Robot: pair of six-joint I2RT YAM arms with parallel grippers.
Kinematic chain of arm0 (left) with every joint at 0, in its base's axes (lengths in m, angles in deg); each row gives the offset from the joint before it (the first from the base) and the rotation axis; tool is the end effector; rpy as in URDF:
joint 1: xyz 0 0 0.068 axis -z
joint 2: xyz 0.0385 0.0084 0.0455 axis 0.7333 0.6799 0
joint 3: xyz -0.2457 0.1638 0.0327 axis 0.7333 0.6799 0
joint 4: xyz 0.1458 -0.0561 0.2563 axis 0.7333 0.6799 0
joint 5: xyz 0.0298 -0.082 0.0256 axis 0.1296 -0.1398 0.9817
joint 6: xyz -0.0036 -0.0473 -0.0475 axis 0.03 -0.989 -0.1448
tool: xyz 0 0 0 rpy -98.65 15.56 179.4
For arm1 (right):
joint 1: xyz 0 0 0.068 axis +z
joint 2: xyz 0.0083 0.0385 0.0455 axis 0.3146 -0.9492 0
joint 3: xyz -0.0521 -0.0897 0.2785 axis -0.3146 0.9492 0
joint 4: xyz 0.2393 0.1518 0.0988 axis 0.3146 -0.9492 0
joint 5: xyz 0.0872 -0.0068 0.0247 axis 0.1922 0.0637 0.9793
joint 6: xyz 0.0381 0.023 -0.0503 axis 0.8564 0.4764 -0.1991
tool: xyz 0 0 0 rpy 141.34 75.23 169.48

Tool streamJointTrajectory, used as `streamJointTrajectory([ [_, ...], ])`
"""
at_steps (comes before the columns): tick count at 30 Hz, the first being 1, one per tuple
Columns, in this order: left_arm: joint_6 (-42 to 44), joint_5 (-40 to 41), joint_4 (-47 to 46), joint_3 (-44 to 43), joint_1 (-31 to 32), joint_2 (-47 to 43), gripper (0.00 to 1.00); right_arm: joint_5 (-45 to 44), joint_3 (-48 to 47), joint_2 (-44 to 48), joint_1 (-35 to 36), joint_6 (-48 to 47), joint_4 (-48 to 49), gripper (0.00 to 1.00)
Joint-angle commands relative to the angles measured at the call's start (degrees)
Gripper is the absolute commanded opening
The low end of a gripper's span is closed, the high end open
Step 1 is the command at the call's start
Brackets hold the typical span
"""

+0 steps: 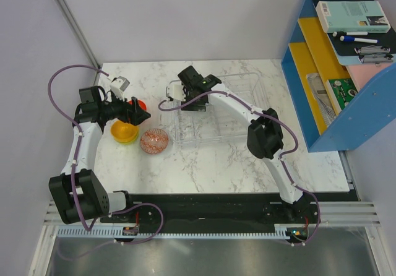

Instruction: Load the bowls into the dish rack

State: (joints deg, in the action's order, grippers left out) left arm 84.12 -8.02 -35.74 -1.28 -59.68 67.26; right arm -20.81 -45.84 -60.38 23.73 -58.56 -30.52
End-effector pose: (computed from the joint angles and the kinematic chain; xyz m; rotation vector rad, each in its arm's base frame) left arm 0.3140 0.0286 0.2950 0.4987 2.0257 -0.6557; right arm 0.4400 0.3844 0.2394 -1.8183 1.8069 -0.2918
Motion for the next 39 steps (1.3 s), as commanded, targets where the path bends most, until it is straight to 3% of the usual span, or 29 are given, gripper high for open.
streamJointTrajectory([
  [1,2.3,-0.7,-1.9,-0.1,-0.2,-1.3,1.00,4.9,-1.8,-2.0,0.4,0.2,-2.0,0.00],
  [5,2.2,-0.8,-1.9,-0.1,-0.2,-1.2,1.00,6.2,-1.9,-2.5,-0.2,0.8,-2.0,0.00],
  [7,2.2,-0.8,-1.9,-0.2,-0.2,-1.0,1.00,6.2,-2.2,-2.5,-0.3,0.9,-1.9,0.08],
  [9,2.3,-0.7,-1.9,-0.1,-0.2,-1.0,1.00,6.2,-2.3,-2.2,-0.5,1.3,-2.0,0.36],
  [10,2.3,-0.6,-1.9,-0.1,-0.2,-1.2,1.00,6.6,-1.8,-1.4,-0.4,1.7,-1.9,0.54],
  [16,2.3,-0.7,-1.9,-0.1,-0.2,-1.3,1.00,5.8,-0.8,0.0,-0.3,3.4,-0.8,0.75],
  [21,2.2,-0.7,-1.9,-0.1,-0.2,-1.7,1.00,8.3,0.2,-0.5,-0.9,2.3,-1.2,0.72],
  [26,2.2,-0.4,-1.8,0.0,-0.2,-1.9,1.00,10.2,-5.1,-3.9,-0.9,0.9,-5.3,0.72],
  [39,2.2,-0.4,-1.9,0.0,-0.2,-1.8,1.00,10.9,-3.9,-5.5,-1.6,2.6,-3.7,0.84],
])
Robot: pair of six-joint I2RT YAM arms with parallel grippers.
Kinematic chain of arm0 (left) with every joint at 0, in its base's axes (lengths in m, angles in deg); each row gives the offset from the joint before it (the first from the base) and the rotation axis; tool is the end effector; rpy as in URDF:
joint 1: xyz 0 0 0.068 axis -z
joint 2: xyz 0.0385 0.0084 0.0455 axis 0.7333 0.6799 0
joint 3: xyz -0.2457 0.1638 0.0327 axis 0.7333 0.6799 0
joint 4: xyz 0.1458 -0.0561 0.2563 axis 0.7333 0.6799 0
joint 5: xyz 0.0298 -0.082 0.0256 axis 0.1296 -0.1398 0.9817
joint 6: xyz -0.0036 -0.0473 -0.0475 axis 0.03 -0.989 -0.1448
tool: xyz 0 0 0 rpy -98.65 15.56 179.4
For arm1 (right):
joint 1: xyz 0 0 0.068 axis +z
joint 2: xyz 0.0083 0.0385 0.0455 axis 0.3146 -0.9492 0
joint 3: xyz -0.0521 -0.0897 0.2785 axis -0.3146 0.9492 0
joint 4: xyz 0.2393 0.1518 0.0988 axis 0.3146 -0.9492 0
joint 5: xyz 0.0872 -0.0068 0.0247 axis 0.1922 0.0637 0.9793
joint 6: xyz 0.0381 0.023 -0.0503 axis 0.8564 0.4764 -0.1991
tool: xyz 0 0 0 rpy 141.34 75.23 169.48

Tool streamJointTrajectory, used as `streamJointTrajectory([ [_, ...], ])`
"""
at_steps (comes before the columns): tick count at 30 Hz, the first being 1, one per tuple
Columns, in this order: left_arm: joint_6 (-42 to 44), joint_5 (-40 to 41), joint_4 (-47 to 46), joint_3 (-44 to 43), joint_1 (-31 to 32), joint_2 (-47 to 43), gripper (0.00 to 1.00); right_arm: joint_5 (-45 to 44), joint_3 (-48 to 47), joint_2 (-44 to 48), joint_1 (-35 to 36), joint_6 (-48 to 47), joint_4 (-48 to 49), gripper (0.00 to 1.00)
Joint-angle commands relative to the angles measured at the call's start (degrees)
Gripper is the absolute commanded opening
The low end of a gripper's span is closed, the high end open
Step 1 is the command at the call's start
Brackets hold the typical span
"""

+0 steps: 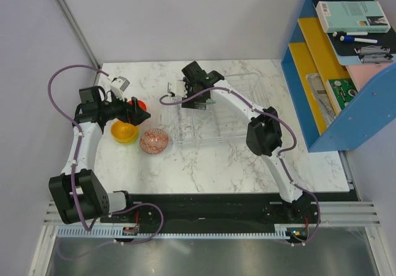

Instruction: Load the bowls into the dish rack

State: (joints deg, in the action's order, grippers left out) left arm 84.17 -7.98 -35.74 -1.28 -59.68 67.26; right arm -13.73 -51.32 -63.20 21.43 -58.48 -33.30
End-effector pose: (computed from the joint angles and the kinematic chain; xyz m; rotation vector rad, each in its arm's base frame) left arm 0.3140 0.0286 0.2950 0.4993 2.0258 -0.6544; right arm 0.4573 0.3769 0.2418 -1.8174 1.8140 -0.1480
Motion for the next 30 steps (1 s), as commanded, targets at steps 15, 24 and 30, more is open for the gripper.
streamJointTrajectory([
  [15,2.4,-0.8,-1.9,0.1,-0.2,-2.1,1.00,-9.0,8.8,10.3,2.6,6.8,14.9,0.98],
  [24,1.7,-2.7,-1.9,-1.6,0.0,-0.4,1.00,-11.6,13.8,16.4,3.4,8.7,16.3,0.98],
  [30,0.4,1.7,-4.0,-4.4,7.8,3.9,1.00,-12.7,18.5,22.7,3.3,11.4,17.0,0.98],
])
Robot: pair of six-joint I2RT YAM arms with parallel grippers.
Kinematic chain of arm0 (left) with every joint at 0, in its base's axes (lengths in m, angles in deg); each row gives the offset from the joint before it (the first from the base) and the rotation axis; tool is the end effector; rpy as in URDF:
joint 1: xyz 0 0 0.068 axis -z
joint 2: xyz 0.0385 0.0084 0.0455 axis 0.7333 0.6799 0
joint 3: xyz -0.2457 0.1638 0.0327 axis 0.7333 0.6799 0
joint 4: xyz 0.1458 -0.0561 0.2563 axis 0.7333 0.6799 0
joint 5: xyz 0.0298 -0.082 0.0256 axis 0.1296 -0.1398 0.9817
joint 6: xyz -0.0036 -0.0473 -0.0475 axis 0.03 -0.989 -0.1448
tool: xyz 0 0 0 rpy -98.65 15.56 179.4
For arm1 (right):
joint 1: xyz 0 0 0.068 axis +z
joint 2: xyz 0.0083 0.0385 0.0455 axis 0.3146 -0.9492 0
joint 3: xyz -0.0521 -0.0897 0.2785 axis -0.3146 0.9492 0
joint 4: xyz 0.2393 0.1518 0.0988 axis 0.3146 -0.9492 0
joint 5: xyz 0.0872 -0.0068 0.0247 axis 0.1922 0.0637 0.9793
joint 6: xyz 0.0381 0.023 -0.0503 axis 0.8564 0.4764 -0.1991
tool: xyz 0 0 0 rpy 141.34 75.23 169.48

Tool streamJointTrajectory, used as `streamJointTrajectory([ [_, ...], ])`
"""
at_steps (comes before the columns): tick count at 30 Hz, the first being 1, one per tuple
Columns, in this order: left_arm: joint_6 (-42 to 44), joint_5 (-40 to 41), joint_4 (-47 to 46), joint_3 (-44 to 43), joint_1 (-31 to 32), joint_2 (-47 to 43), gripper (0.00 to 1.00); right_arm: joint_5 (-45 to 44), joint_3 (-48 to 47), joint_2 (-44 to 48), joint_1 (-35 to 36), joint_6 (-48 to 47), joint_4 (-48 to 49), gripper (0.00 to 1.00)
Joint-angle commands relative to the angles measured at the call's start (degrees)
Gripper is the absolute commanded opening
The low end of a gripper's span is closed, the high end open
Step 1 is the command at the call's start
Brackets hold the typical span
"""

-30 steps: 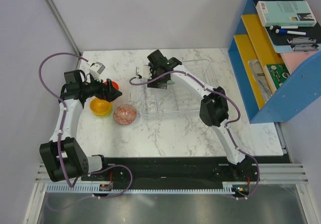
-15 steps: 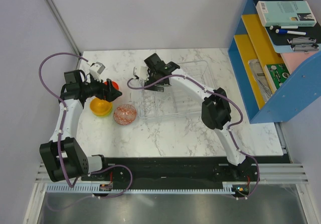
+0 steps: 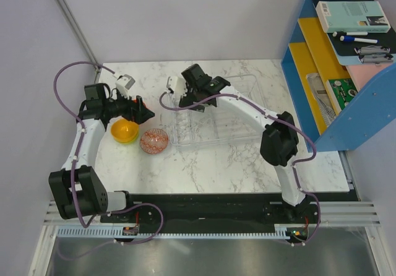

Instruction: Load the bowls into the dish rack

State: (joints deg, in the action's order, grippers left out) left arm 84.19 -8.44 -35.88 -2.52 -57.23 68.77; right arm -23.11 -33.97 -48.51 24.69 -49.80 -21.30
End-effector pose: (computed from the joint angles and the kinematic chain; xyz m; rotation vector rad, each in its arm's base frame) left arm 0.3217 0.0161 0.2957 0.5469 2.0176 -0.6896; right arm 0.4124 0.3692 0.2897 -1.5479 1.8210 -0.2598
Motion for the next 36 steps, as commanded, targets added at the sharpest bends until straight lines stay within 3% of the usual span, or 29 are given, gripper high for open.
streamJointTrajectory([
  [1,0.1,6.5,-4.8,-3.2,7.1,3.1,1.00,-3.2,2.4,8.8,0.0,3.5,5.0,0.98],
  [4,-0.2,15.3,-7.4,-5.4,15.7,6.7,1.00,-3.2,4.9,11.7,0.0,4.5,5.6,0.98],
  [12,-0.6,31.2,-8.0,-18.9,19.3,21.7,0.99,-4.6,14.4,20.9,-0.8,6.5,8.0,0.98],
  [22,3.3,35.8,-5.3,-34.1,20.5,34.7,0.99,-4.9,22.1,30.5,-2.5,8.2,10.2,0.98],
  [36,5.2,45.7,0.1,-55.1,21.4,52.1,0.98,-5.7,27.0,34.9,-3.1,8.9,12.9,0.97],
])
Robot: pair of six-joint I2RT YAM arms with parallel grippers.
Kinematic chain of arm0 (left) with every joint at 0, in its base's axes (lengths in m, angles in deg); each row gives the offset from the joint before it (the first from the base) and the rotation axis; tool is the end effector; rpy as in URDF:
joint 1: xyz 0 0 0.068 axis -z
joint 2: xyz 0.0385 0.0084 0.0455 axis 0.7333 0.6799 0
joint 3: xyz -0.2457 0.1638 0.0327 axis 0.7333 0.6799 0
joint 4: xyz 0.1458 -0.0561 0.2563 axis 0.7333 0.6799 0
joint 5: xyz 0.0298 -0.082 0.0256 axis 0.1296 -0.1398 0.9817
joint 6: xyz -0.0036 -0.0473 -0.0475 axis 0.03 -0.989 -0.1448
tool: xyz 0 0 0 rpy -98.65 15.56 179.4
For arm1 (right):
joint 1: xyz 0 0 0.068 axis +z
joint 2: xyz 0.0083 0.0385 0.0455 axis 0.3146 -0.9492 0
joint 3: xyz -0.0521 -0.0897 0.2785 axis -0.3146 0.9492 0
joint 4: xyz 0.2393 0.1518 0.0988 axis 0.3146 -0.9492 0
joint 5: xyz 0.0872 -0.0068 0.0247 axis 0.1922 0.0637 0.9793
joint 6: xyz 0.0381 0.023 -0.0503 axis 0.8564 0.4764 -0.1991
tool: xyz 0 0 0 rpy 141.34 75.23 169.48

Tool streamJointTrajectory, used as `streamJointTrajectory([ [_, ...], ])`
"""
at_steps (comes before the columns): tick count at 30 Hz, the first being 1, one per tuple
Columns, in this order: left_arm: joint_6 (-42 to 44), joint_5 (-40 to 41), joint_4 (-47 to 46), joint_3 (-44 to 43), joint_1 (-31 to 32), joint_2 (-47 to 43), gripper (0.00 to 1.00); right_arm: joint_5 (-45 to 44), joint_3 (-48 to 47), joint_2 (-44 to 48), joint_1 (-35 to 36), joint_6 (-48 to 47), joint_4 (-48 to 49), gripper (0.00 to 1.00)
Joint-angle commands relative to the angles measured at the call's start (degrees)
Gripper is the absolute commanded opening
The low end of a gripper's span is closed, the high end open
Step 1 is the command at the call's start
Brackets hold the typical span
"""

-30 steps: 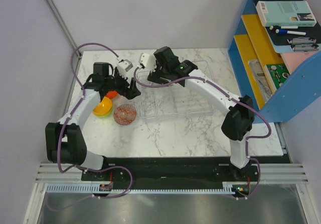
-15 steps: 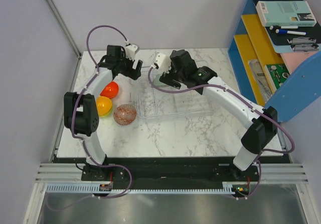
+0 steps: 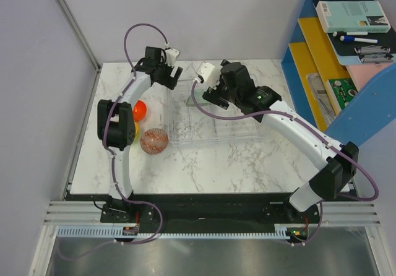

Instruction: Load the bowls into the dish rack

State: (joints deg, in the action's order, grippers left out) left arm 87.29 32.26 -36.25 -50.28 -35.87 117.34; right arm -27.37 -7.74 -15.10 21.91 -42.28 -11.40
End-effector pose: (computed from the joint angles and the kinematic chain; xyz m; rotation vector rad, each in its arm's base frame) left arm 0.5539 -0.1185 0.2396 0.6939 2.1850 -0.0862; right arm 0.3235 0.2537 0.4020 -1.1314 1.7537 -0.2540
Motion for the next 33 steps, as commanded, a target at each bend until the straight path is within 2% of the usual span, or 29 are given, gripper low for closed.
streamJointTrajectory([
  [1,1.9,6.6,0.7,-8.6,0.1,4.3,0.98,-1.9,1.0,1.3,-0.3,1.4,3.1,0.98],
  [6,2.1,9.6,2.7,-16.3,0.5,8.3,0.98,-2.1,1.8,1.2,-0.8,1.8,4.1,0.98],
  [9,2.2,8.5,4.3,-16.4,0.6,6.8,0.97,-1.9,2.8,1.4,-0.9,2.0,4.3,0.98],
  [10,2.3,5.4,4.6,-15.4,0.6,5.7,0.97,-1.9,3.3,1.5,-1.0,1.9,4.4,0.98],
  [12,3.0,2.6,4.9,-10.4,0.5,2.5,0.97,-1.8,3.9,2.0,-1.1,2.0,4.4,0.98],
  [18,6.0,-8.4,4.8,7.0,-0.6,-14.6,1.00,-1.4,5.0,3.6,-1.3,1.5,4.3,0.98],
  [23,6.9,-9.4,5.5,18.2,-2.2,-29.1,1.00,-1.1,5.8,5.0,-1.3,1.8,4.3,0.98],
  [29,18.3,-12.9,5.7,35.4,-2.8,-44.3,1.00,-0.4,6.7,7.1,-1.4,1.9,4.4,0.98],
  [33,24.6,-15.3,9.4,42.8,-3.0,-47.9,0.99,-0.2,7.1,8.2,-1.4,2.2,4.3,0.98],
])
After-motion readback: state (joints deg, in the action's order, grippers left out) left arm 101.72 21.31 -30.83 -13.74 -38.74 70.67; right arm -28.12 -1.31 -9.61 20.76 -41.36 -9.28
